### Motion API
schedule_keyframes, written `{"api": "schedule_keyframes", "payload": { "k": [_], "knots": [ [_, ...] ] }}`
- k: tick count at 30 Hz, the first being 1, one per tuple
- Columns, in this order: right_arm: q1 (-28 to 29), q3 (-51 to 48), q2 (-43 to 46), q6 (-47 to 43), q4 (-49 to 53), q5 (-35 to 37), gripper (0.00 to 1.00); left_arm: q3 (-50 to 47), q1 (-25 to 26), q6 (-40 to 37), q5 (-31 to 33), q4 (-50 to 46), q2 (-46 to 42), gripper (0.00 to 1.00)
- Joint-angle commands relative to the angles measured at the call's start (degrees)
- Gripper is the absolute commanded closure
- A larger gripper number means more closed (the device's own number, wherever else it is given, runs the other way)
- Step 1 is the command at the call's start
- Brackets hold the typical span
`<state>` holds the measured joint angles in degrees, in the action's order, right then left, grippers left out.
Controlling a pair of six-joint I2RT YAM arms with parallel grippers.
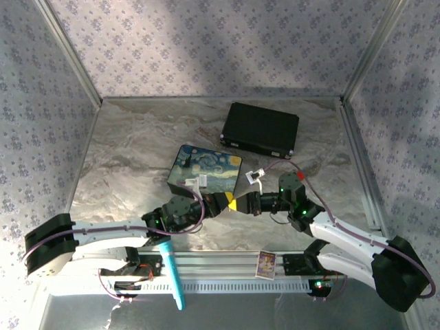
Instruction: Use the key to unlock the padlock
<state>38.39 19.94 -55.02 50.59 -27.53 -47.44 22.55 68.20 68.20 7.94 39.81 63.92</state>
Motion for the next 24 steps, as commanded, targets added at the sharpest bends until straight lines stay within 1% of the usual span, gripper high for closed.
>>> {"api": "schedule_keyframes", "payload": {
  "k": [1, 3, 5, 7, 9, 10, 12, 14, 17, 19, 20, 21, 24],
  "knots": [
    [0.29, 1.50, 2.10, -0.37, -0.40, 3.90, 0.47, -0.05, 1.05, 0.04, -1.86, -0.45, 0.38, 1.00],
    [0.12, 1.22, 4.27, -0.22, 1.91, 6.68, 0.26, 0.56, 0.73, 1.50, 1.15, -3.82, -0.65, 1.00],
    [0.02, 0.91, 7.49, 0.96, 6.10, 12.88, 0.02, 1.51, -0.09, 3.73, 4.46, -8.27, -1.98, 1.00],
    [-0.32, 2.12, 9.64, 2.96, 15.76, 21.95, 0.02, 2.82, -1.23, 7.38, 8.06, -13.66, -2.83, 1.00],
    [-1.06, 3.58, 9.86, 6.19, 23.73, 28.62, 0.02, 3.97, -2.46, 13.30, 11.65, -20.84, -3.01, 1.00],
    [-1.53, 4.67, 9.53, 7.61, 28.05, 31.52, 0.02, 3.76, -3.10, 16.64, 12.69, -22.10, -2.72, 1.00],
    [-0.75, 6.18, 9.46, 8.58, 33.58, 36.27, 0.01, 1.34, -4.42, 18.78, 12.81, -16.30, -1.61, 1.00],
    [0.57, 10.00, 8.84, 8.49, 42.53, 42.47, 0.01, 0.16, -5.34, 20.05, 12.71, -12.42, -0.97, 1.00],
    [4.47, 17.95, 6.76, 7.23, 57.23, 53.36, 0.01, 0.63, -5.48, 19.06, 13.47, -11.11, -1.12, 1.00],
    [7.90, 23.89, 4.43, 8.23, 67.26, 61.30, 0.01, 1.07, -5.45, 18.20, 13.93, -10.15, -1.42, 1.00],
    [9.03, 26.39, 3.17, 8.86, 70.85, 63.17, 0.04, 1.18, -5.45, 18.26, 14.34, -10.22, -1.64, 1.00],
    [10.19, 28.86, 1.42, 9.16, 73.18, 64.20, 0.01, 1.01, -5.47, 18.64, 15.04, -10.00, -1.90, 1.00],
    [12.53, 32.40, -3.57, 7.74, 75.53, 65.89, 0.01, 0.07, -5.63, 19.48, 16.58, -7.38, -1.96, 1.00]
  ]
}}
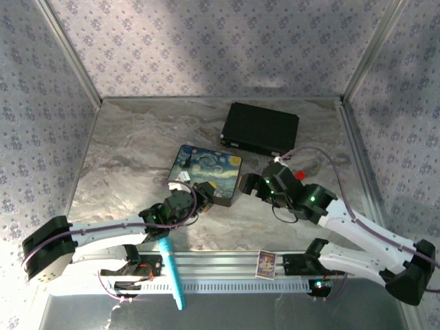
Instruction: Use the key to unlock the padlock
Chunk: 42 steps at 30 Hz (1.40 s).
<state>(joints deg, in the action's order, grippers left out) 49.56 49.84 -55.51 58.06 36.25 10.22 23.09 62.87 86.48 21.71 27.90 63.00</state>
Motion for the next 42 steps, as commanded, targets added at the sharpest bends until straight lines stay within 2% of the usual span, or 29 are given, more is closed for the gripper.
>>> {"api": "schedule_keyframes", "payload": {
  "k": [1, 3, 5, 7, 9, 10, 12, 13, 15, 17, 20, 24, 28, 32, 39, 42],
  "knots": [
    [1.15, 3.01, -4.37, -0.36, 11.18, 6.03, 0.01, -0.53, -0.29, 1.29, 2.89, 5.28, -1.09, 1.00],
    [0.72, 3.14, -5.40, -4.26, 6.85, 3.95, 0.01, -0.31, -0.29, 0.71, 2.56, 6.09, -1.03, 1.00],
    [0.72, 1.31, -4.59, -4.27, 0.49, 0.33, 0.02, -0.28, -0.29, 0.13, 2.43, 6.61, -1.08, 1.00],
    [1.68, -4.29, -1.55, -2.26, -15.04, -4.76, 0.09, -1.47, -0.29, 1.31, 3.27, 7.39, -1.21, 1.00],
    [2.37, -12.68, 2.16, 2.47, -32.88, -8.13, 0.27, -3.60, -0.25, 2.40, 4.25, 10.71, -1.17, 1.00],
    [1.79, -16.57, 3.36, 5.87, -41.35, -9.29, 0.30, -4.52, -0.28, 2.88, 4.69, 12.12, -1.29, 1.00],
    [-0.87, -21.06, 3.61, 10.07, -51.48, -14.65, 0.24, -5.56, -0.21, 3.32, 5.16, 13.67, -1.71, 1.00],
    [-1.83, -22.07, 2.73, 12.00, -54.91, -17.13, 0.17, -5.92, -0.23, 3.41, 5.26, 14.46, -1.87, 1.00],
    [-1.77, -22.41, -0.07, 12.78, -60.75, -20.54, 0.16, -6.71, -0.29, 3.51, 5.38, 16.83, -1.76, 1.00],
    [0.18, -22.45, -3.28, 13.88, -65.23, -20.15, 0.21, -6.76, -0.29, 3.53, 5.05, 17.95, -1.88, 1.00],
    [1.80, -22.06, -9.78, 15.59, -73.66, -22.56, 0.33, -5.96, -0.29, 3.86, 4.21, 18.26, -1.79, 1.00],
    [3.66, -22.25, -17.96, 20.24, -89.16, -24.80, 0.41, -6.09, -0.34, 4.99, 3.99, 21.06, -0.70, 1.00],
    [4.71, -23.81, -18.23, 21.47, -90.89, -22.66, 0.51, -7.09, -0.50, 6.00, 4.48, 24.73, 0.28, 1.00],
    [3.40, -25.43, -14.74, 21.05, -87.04, -22.33, 0.61, -7.78, -0.84, 6.47, 5.13, 24.31, -0.50, 1.00],
    [2.66, -25.76, -13.54, 20.26, -83.50, -23.72, 0.69, -7.46, -1.61, 5.64, 5.18, 22.66, -2.49, 1.00],
    [2.60, -25.91, -15.11, 20.93, -86.00, -24.26, 0.79, -6.83, -1.60, 5.16, 4.82, 21.38, -2.81, 1.00]
  ]
}}
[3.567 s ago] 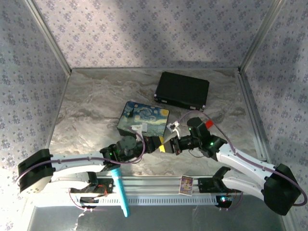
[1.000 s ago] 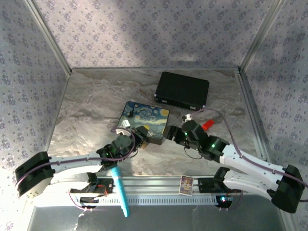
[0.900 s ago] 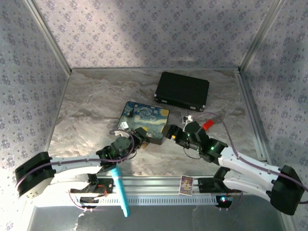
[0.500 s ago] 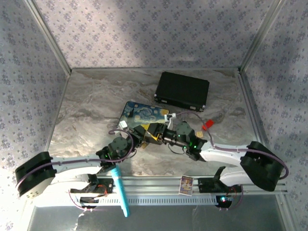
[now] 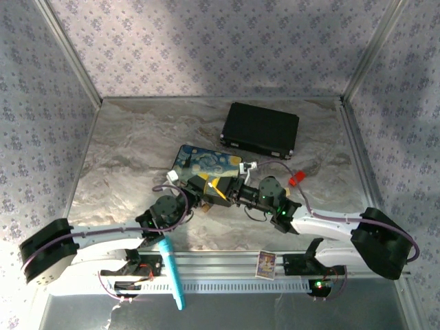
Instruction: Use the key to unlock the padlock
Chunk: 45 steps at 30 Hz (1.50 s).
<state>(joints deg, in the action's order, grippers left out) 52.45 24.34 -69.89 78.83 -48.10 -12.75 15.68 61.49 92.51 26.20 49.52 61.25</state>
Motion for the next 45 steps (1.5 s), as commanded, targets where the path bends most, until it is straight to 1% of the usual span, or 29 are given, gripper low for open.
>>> {"api": "schedule_keyframes", "payload": {
  "k": [1, 6, 9, 11, 13, 14, 19, 22, 27, 28, 30, 31, 33, 34, 35, 36, 37, 40, 41, 42, 45],
  "knots": [
    [-0.26, -0.38, -1.11, 0.52, -2.51, -1.52, 0.80, 0.53, -0.23, -0.67, 0.30, -0.22, -0.93, 1.00],
    [0.10, 0.45, -2.18, 0.62, -3.30, -1.92, 0.79, 0.46, -0.32, -1.26, 0.20, 1.30, 0.43, 1.00],
    [-0.09, -0.49, -2.88, 1.73, -5.64, -1.36, 0.81, 0.93, -0.32, -1.67, -0.72, 3.06, 1.74, 1.00],
    [-0.47, -0.78, -2.61, 1.57, -5.11, -1.20, 0.82, 0.99, -0.32, -1.20, -1.01, 3.38, 2.42, 1.00],
    [-0.54, -0.66, -2.62, 1.37, -4.90, -1.20, 0.87, 1.16, -0.28, -0.89, -1.14, 3.23, 2.88, 1.00],
    [-0.58, -0.50, -2.70, 1.35, -4.98, -1.13, 0.88, 1.12, -0.27, -0.67, -1.13, 3.40, 3.14, 1.00],
    [-1.31, -0.87, -1.88, 1.18, -4.18, -1.20, 0.90, 1.52, -0.32, -1.01, -1.44, 3.21, 3.09, 1.00],
    [-1.63, -0.90, -1.67, 0.90, -4.08, -1.36, 0.95, 2.55, -0.32, -1.34, -2.63, 1.24, 3.03, 1.00],
    [-1.95, -1.22, -1.10, 0.53, -3.50, -1.58, 1.00, 4.07, -0.29, -1.54, -3.75, -0.12, 4.38, 1.00],
    [-2.00, -1.50, -0.82, 0.37, -3.11, -1.47, 1.00, 4.00, -0.32, -1.06, -3.49, -0.61, 4.44, 0.98],
    [-2.06, -2.00, 0.40, 0.10, -1.93, -0.64, 1.00, 4.04, -0.31, -0.46, -2.88, -2.95, 4.03, 0.80],
    [-2.16, -2.00, 1.11, 0.17, -0.69, 0.05, 1.00, 4.58, -0.32, -0.78, -2.73, -5.26, 3.43, 0.68],
    [-2.18, -1.13, 2.29, -0.12, 3.32, 0.71, 1.00, 6.38, -0.27, -2.23, -2.60, -11.63, 1.80, 0.37],
    [-2.34, -0.48, 2.91, -0.97, 5.17, 0.71, 1.00, 7.61, -0.29, -2.84, -2.20, -15.90, 0.64, 0.22],
    [-2.35, -0.09, 3.61, -1.76, 7.64, 0.69, 1.00, 8.91, -0.32, -3.43, -1.84, -20.68, -0.76, 0.10],
    [-2.37, 0.08, 4.38, -2.28, 9.56, 0.95, 1.00, 10.07, -0.32, -4.40, -1.35, -25.18, -2.04, 0.01],
    [-2.46, -0.04, 5.26, -2.58, 11.67, 1.35, 1.00, 11.80, -0.28, -6.08, -0.74, -30.38, -3.63, 0.00],
    [-3.19, -0.91, 8.10, -3.09, 16.89, 1.68, 1.00, 16.55, -0.32, -10.51, 0.76, -48.24, -7.49, 0.01],
    [-3.43, -0.93, 9.54, -3.76, 18.79, 1.53, 1.00, 17.82, -0.32, -11.41, 0.72, -53.89, -8.38, 0.06],
    [-3.73, -0.53, 10.76, -4.80, 21.63, 1.29, 1.00, 18.47, -0.32, -12.35, 0.41, -57.55, -8.95, 0.09],
    [-3.69, 2.40, 14.69, -10.10, 33.82, 1.99, 1.00, 18.08, 0.09, -14.79, -0.75, -66.03, -10.80, 0.16]
  ]
}}
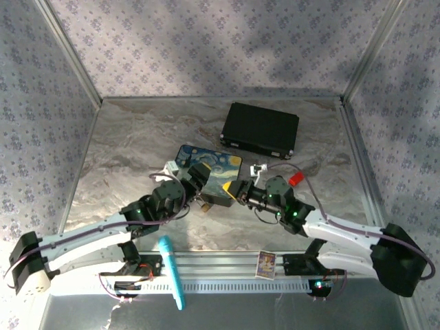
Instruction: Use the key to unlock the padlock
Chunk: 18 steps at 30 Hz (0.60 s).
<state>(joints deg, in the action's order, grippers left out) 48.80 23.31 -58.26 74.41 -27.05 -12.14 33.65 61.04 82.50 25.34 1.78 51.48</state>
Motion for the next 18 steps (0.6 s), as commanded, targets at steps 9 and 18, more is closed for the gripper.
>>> {"api": "schedule_keyframes", "payload": {
  "k": [9, 18],
  "knots": [
    [-0.03, 1.92, 5.63, -7.45, 18.81, 1.47, 1.00, -10.16, 0.93, -3.07, -5.85, -9.18, 3.69, 0.29],
    [1.74, -0.94, 4.13, -4.97, 15.40, 3.21, 1.00, -4.12, 1.29, -3.61, -4.34, -11.02, 18.26, 0.30]
  ]
}}
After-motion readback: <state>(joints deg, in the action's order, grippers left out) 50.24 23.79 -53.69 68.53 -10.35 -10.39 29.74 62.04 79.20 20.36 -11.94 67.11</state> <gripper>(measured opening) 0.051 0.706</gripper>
